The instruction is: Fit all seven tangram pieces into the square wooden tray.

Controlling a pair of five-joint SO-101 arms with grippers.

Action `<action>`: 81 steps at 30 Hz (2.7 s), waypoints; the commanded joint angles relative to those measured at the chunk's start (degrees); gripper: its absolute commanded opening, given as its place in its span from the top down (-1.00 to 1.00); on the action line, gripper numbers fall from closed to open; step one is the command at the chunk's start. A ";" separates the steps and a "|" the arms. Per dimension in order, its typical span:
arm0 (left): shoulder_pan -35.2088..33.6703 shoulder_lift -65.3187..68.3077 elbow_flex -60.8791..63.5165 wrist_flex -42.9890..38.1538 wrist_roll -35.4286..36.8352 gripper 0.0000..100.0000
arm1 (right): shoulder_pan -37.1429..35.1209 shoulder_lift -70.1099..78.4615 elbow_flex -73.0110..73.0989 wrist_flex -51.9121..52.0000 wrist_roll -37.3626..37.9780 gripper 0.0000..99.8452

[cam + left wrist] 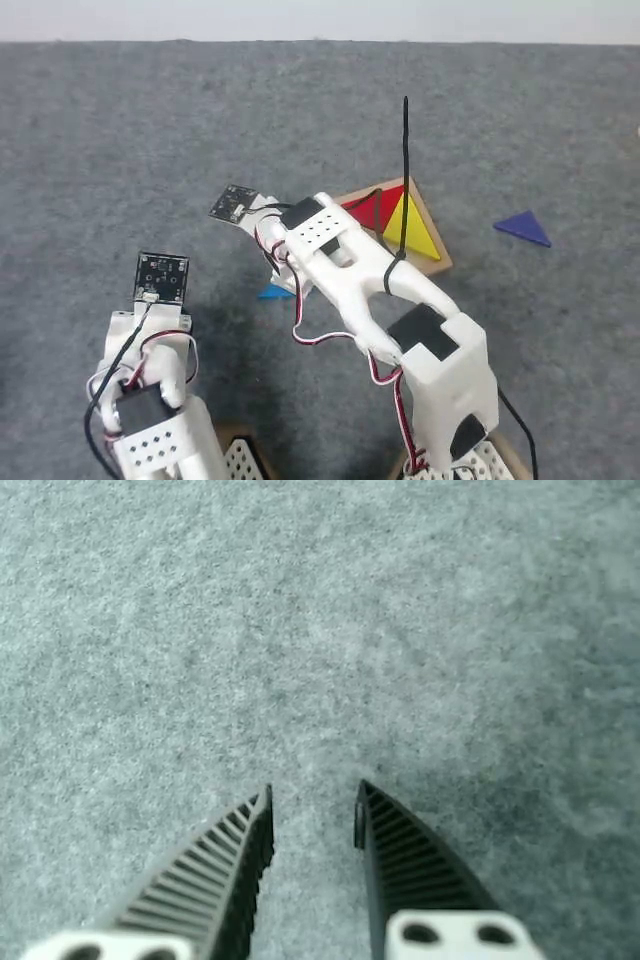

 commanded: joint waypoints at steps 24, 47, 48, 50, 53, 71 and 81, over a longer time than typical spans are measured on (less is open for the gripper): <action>-0.09 -0.35 -0.40 -0.53 -0.35 0.73 | -2.95 1.71 -7.82 3.74 0.35 0.43; -0.09 -0.35 -0.40 -0.53 -0.35 0.73 | -3.03 15.16 -20.75 13.23 0.44 0.45; -0.09 -0.35 -0.40 -0.53 -0.35 0.73 | -2.86 15.16 -20.75 13.49 0.44 0.55; -0.09 -0.35 -0.40 -0.53 -0.35 0.73 | -2.68 14.90 -20.84 13.49 0.62 0.73; -0.09 -0.35 -0.40 -0.53 -0.35 0.73 | -2.68 15.08 -20.84 13.23 0.53 0.81; -0.09 -0.35 -0.40 -0.53 -0.35 0.73 | 5.14 -10.95 -22.68 33.89 3.96 0.88; -0.09 -0.35 -0.40 -0.53 -0.35 0.73 | 20.35 -20.18 4.57 20.09 17.85 0.88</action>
